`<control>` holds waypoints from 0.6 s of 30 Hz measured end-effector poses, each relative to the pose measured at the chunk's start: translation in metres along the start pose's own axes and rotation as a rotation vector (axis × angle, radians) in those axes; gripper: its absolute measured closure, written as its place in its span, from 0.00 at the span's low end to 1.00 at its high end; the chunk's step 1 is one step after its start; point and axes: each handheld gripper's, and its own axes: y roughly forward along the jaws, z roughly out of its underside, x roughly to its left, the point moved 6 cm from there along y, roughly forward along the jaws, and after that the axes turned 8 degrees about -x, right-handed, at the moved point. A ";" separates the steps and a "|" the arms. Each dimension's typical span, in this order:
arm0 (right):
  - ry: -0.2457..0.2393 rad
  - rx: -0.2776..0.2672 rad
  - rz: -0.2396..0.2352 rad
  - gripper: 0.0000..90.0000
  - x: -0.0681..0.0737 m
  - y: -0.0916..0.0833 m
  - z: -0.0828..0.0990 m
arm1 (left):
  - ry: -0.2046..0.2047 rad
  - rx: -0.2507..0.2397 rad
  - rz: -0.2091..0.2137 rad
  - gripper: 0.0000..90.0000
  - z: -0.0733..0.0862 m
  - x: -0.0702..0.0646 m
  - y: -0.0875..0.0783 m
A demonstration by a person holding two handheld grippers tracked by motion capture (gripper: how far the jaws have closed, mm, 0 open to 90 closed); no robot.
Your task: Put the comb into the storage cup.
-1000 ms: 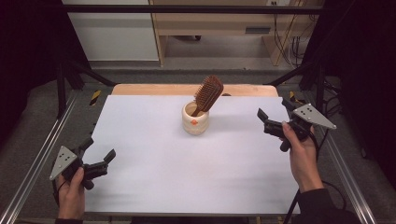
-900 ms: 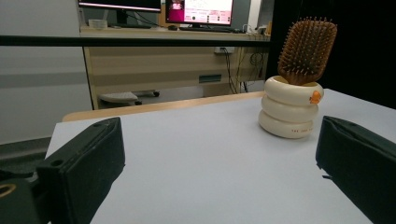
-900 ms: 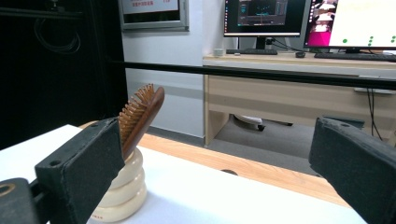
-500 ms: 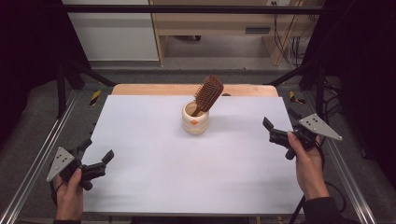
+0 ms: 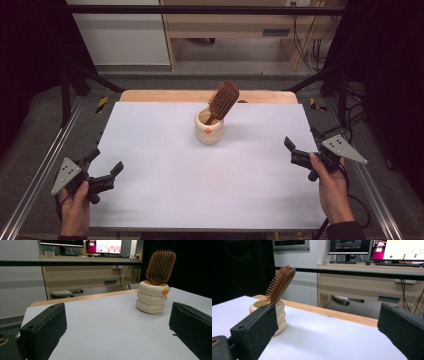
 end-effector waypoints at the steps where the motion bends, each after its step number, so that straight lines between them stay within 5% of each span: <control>1: -0.001 0.004 -0.001 0.03 0.000 -0.002 0.004 | 0.000 0.000 -0.001 0.02 0.000 0.000 0.000; 18: 0.003 0.050 -0.020 0.03 0.008 -0.012 0.036 | 0.008 0.002 0.010 0.02 0.001 -0.001 0.001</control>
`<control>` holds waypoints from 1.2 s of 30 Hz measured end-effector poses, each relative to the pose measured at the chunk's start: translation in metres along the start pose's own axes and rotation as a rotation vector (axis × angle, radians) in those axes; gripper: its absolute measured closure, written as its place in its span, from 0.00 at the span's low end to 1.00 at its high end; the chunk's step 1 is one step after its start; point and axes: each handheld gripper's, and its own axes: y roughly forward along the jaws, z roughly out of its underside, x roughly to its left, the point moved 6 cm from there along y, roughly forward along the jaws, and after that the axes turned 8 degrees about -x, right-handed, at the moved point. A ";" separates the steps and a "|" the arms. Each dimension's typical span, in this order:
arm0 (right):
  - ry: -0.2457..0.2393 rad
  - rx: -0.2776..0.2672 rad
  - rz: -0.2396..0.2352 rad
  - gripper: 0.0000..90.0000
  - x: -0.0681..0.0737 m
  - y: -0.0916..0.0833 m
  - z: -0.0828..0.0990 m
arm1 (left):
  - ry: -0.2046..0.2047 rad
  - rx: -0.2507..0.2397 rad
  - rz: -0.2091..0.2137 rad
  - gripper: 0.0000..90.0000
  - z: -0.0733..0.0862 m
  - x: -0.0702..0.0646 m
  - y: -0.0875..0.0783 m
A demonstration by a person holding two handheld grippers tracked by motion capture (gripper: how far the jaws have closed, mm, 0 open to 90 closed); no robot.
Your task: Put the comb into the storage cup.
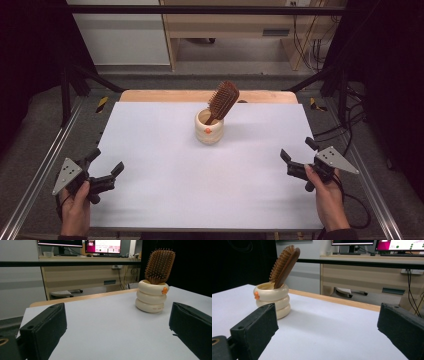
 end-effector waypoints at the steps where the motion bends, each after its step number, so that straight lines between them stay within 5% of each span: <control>1: -0.002 0.004 0.000 0.04 0.000 0.000 0.002 | 0.000 0.000 0.000 0.02 0.000 0.000 0.000; 36: 0.022 0.057 -0.068 0.04 0.027 -0.002 0.043 | 0.018 0.005 0.049 0.02 0.002 -0.011 0.004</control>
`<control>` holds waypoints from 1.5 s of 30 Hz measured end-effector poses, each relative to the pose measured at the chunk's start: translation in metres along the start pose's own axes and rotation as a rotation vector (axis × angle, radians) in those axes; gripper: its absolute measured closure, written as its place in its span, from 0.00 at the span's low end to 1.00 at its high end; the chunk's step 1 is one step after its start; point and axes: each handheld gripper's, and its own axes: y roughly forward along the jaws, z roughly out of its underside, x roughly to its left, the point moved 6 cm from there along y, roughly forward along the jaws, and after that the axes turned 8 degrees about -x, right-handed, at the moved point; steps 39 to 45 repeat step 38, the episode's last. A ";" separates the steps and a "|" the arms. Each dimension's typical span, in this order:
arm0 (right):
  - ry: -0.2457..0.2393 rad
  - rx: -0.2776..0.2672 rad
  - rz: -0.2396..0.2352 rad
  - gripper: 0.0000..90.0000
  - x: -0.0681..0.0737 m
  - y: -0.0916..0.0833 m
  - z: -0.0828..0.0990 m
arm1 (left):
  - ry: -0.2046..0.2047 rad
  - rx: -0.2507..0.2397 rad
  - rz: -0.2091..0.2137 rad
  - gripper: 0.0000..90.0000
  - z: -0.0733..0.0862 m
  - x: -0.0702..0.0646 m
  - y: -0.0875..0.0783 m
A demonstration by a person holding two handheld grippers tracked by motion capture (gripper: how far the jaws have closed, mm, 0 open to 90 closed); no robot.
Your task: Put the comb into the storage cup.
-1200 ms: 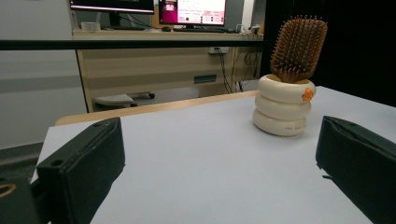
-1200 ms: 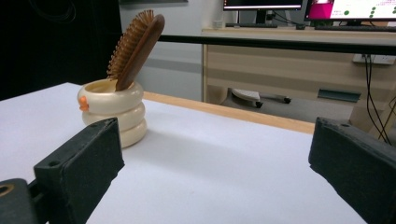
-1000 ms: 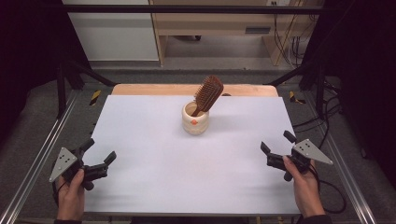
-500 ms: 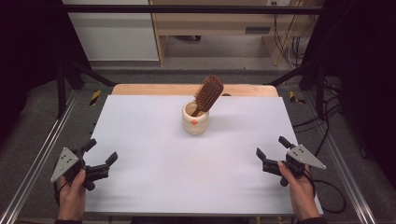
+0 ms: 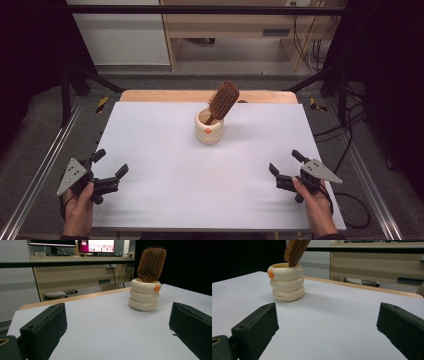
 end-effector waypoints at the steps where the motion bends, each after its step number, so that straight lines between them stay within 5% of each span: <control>1: 0.001 0.002 -0.003 0.04 0.001 0.000 0.001 | 0.001 -0.001 0.002 0.02 0.000 -0.001 0.000; 26: 0.006 0.008 -0.071 0.04 0.024 0.007 0.007 | 0.021 -0.004 0.062 0.02 -0.002 -0.018 0.006; 45: 0.009 0.010 -0.087 0.04 0.029 0.008 0.007 | 0.015 0.001 0.058 0.02 -0.001 -0.017 0.007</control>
